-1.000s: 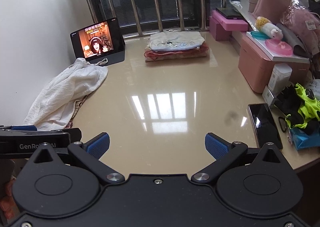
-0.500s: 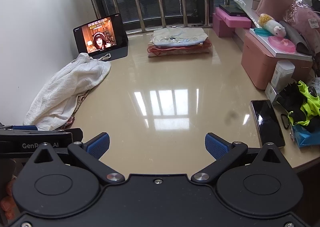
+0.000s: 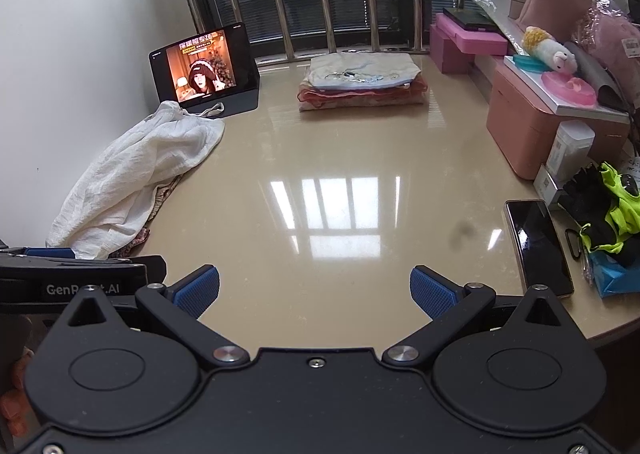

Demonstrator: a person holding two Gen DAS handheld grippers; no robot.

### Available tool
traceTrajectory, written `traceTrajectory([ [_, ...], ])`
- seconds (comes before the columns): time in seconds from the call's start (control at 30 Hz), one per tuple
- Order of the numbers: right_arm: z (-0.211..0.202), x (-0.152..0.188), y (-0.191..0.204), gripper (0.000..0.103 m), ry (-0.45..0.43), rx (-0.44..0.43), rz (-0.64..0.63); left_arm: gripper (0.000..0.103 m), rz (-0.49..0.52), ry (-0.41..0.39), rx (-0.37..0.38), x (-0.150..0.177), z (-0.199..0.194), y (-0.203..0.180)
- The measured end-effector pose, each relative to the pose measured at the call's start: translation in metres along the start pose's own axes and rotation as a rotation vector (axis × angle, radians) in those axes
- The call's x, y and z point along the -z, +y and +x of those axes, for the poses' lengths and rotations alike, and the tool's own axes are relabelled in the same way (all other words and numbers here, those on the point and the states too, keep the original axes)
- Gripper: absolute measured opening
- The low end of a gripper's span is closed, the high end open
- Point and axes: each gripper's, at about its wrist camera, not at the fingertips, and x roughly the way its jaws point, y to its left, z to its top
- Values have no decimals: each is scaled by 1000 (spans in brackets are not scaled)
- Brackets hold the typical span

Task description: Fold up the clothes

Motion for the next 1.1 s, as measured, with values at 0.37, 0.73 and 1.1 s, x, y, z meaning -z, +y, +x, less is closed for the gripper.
traceTrajectory([
  [0.37,2,-1,1,103,-8,3,-9,103,-3,-6,-7,0,2,-1],
  [0.73,3,-1,1,103,-6,2,-4,103,-17,-1,-13,1,5,0],
  [1.1,3,1,2,103,-8,4,-20,103,-22,10,-13,3,4,2],
])
